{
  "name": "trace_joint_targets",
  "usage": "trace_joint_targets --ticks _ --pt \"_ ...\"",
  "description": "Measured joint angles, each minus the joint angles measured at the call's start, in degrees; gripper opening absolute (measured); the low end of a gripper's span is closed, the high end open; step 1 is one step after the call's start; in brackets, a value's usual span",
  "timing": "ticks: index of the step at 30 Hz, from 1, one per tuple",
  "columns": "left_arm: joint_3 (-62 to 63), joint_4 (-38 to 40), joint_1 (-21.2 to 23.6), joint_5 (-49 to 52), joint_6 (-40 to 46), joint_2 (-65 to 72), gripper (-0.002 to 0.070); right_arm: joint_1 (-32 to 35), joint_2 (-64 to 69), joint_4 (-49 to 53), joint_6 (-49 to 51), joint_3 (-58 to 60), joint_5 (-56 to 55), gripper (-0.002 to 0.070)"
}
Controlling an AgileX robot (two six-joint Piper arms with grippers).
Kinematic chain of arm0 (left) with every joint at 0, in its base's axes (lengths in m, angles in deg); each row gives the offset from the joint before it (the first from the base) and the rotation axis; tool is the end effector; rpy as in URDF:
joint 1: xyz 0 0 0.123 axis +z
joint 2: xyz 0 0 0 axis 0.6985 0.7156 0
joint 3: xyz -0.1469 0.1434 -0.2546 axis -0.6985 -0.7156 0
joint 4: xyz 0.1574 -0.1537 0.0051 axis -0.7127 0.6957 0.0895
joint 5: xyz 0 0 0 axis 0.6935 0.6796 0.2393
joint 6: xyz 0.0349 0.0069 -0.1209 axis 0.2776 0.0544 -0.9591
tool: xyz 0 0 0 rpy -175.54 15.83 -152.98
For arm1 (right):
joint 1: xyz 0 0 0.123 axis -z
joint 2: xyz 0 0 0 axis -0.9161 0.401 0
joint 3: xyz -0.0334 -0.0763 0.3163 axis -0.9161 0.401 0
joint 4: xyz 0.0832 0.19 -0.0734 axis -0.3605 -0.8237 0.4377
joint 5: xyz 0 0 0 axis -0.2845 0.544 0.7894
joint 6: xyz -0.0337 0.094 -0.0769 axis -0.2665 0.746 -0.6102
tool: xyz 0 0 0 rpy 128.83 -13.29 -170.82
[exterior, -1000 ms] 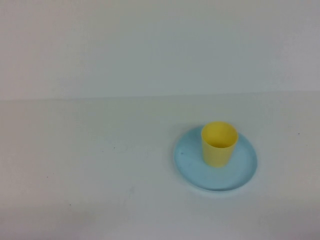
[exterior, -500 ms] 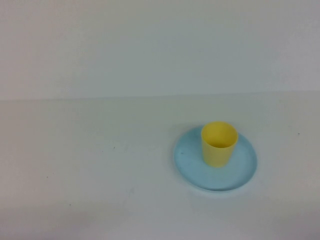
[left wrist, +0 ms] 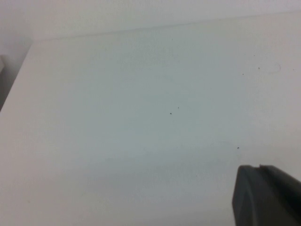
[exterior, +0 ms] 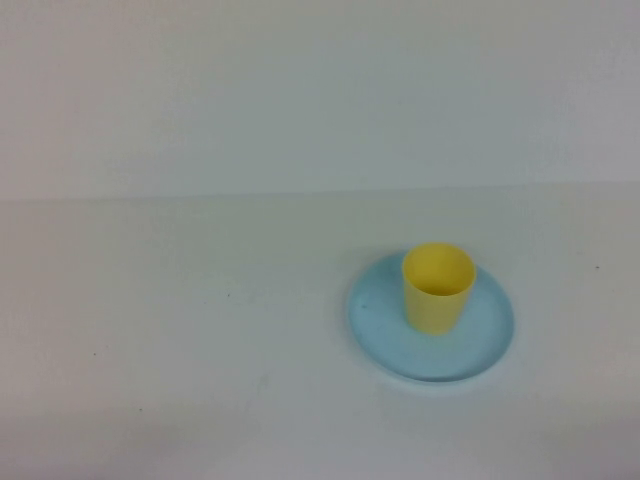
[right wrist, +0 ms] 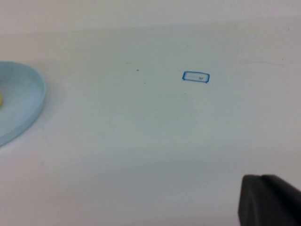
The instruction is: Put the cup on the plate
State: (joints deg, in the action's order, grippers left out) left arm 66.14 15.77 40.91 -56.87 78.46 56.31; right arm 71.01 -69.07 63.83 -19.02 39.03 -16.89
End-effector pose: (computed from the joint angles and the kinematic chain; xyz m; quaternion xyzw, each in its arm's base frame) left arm 0.0122 -0.0021 0.1642 0.0516 0.7874 -0.0030 0.6143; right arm 0.0112 -0.0029 0.1610 0.0404 0.8041 -0.0280 0.5925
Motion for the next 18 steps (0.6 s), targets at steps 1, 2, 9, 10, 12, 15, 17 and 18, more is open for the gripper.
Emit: trace_joint_targets --ticks 1,2,9,10,12,15,17,18 --pt "0.0 0.0 0.0 0.0 0.0 0.0 0.0001 0.0 0.0 0.1 0.1 0.0 0.0 0.0" --pt "0.0 0.0 0.0 0.0 0.0 0.0 0.0001 0.0 0.0 0.2 0.1 0.0 0.0 0.0" --pt "0.0 -0.2 0.0 0.0 0.0 0.0 0.0001 -5.0 0.0 1.1 0.3 0.0 -0.1 0.0" --pt "0.0 -0.2 0.0 0.0 0.0 0.0 0.0001 -6.2 0.0 1.1 0.3 0.0 -0.1 0.0" --pt "0.0 -0.2 0.0 0.0 0.0 0.0 0.0001 -7.9 0.0 1.2 0.3 0.0 -0.2 0.0" --pt "0.0 -0.2 0.0 0.0 0.0 0.0 0.0001 -8.3 0.0 1.2 0.3 0.0 -0.2 0.0" --pt "0.0 -0.2 0.0 0.0 0.0 0.0 0.0001 -8.5 0.0 1.2 0.3 0.0 -0.2 0.0" --pt "0.0 -0.2 0.0 0.0 0.0 0.0 0.0001 -8.5 0.0 1.2 0.3 0.0 -0.2 0.0"
